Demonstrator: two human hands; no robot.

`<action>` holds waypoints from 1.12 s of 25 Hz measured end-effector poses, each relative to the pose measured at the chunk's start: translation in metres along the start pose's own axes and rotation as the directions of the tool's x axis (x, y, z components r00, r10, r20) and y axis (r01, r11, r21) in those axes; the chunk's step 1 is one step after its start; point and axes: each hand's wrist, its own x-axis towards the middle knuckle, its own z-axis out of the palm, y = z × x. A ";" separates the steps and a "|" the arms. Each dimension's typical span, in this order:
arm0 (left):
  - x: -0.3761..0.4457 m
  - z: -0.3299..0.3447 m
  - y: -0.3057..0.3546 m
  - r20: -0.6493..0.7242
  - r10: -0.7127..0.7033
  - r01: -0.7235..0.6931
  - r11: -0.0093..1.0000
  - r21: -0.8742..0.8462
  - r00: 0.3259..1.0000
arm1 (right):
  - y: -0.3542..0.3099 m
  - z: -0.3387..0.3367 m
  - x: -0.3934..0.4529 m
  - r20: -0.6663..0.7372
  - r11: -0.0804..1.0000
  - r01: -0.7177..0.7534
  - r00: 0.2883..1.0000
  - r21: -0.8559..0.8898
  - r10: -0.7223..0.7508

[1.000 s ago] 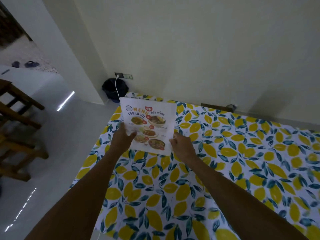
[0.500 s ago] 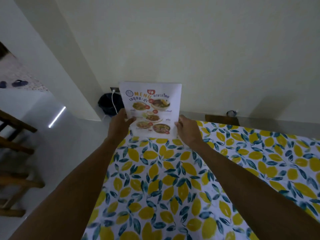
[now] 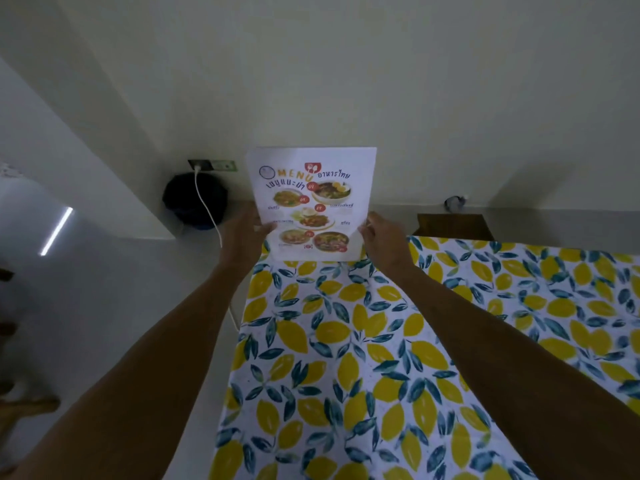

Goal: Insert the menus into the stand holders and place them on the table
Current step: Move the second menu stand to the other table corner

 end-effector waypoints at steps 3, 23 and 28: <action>0.013 0.002 -0.008 0.012 0.016 -0.016 1.000 0.001 1.000 | 0.002 0.008 0.008 -0.018 0.998 -0.068 0.998 0.015 0.068; 0.023 0.006 0.000 0.046 -0.034 0.024 0.980 0.198 0.998 | -0.012 0.003 0.007 0.083 0.970 -0.240 0.968 0.032 0.237; 0.017 0.008 0.005 0.039 -0.100 0.080 0.930 0.358 0.994 | -0.009 -0.015 -0.008 0.151 0.982 -0.188 0.971 0.010 0.184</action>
